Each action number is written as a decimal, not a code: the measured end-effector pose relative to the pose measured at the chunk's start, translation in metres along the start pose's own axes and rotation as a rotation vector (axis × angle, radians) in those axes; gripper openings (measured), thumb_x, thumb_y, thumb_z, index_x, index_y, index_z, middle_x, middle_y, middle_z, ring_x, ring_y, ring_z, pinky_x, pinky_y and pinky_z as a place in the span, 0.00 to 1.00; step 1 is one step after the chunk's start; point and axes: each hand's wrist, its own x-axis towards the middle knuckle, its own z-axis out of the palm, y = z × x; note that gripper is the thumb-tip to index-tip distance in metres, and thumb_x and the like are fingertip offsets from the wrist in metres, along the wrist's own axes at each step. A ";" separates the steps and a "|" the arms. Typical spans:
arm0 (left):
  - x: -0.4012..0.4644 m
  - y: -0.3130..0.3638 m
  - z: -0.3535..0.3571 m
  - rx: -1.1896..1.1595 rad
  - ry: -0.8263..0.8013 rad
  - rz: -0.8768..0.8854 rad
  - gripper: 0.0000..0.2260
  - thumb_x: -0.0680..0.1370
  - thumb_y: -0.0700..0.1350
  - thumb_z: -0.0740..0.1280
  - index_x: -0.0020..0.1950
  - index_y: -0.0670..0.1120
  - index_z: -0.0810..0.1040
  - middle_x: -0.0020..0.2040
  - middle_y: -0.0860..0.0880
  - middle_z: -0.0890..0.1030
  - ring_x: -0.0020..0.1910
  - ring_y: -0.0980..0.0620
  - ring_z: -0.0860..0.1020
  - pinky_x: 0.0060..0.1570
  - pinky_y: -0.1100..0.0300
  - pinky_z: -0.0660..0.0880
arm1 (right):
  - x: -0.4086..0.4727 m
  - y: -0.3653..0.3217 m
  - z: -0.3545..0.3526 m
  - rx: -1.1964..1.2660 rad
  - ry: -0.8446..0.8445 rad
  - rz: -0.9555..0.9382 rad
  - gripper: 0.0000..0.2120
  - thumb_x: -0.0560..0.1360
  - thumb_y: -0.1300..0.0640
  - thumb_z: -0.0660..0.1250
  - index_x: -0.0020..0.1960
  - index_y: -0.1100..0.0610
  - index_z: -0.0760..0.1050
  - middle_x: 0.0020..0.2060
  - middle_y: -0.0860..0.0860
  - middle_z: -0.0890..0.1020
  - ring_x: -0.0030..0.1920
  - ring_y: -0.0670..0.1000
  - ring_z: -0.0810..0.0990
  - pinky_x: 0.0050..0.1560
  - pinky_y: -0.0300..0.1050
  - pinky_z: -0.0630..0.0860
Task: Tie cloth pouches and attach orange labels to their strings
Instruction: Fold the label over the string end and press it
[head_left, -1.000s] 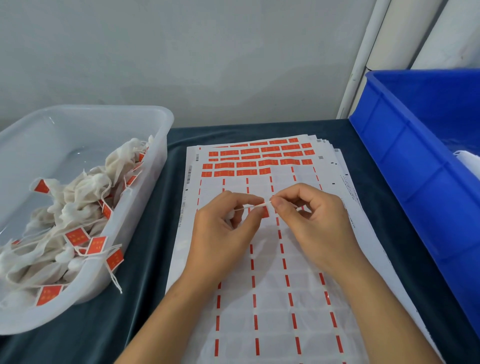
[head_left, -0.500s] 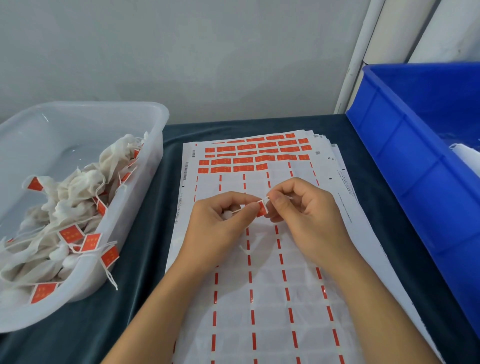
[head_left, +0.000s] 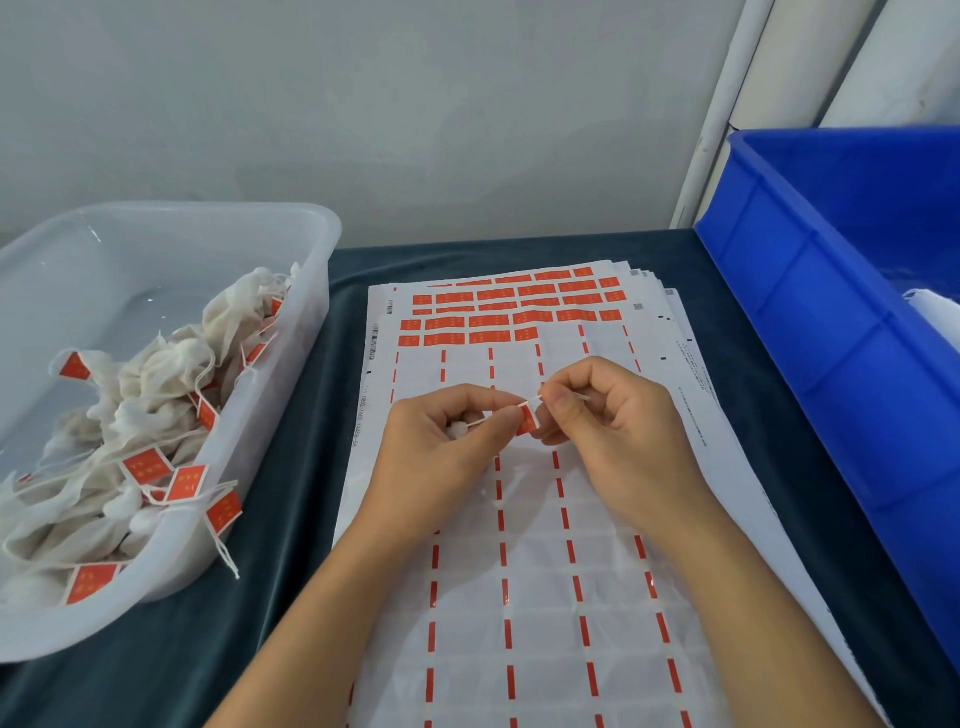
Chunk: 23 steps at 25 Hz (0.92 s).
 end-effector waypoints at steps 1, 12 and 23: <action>0.000 0.000 0.000 0.004 0.002 -0.003 0.06 0.80 0.49 0.74 0.45 0.58 0.88 0.45 0.63 0.87 0.48 0.64 0.83 0.43 0.76 0.75 | 0.000 0.000 0.000 0.004 -0.002 -0.001 0.03 0.81 0.53 0.67 0.50 0.48 0.80 0.40 0.40 0.85 0.43 0.42 0.86 0.45 0.31 0.80; 0.000 0.000 -0.002 -0.026 0.007 -0.007 0.07 0.80 0.49 0.73 0.44 0.58 0.86 0.40 0.58 0.86 0.40 0.58 0.83 0.40 0.66 0.78 | -0.002 0.001 0.003 0.038 -0.118 -0.047 0.09 0.78 0.55 0.72 0.53 0.41 0.80 0.46 0.36 0.85 0.47 0.41 0.86 0.43 0.28 0.79; -0.001 0.000 -0.003 -0.011 -0.050 0.025 0.07 0.81 0.47 0.73 0.45 0.59 0.85 0.43 0.58 0.86 0.45 0.58 0.83 0.41 0.68 0.78 | -0.001 0.002 0.001 -0.029 -0.089 -0.023 0.04 0.81 0.51 0.68 0.48 0.44 0.81 0.43 0.40 0.85 0.49 0.45 0.84 0.49 0.44 0.84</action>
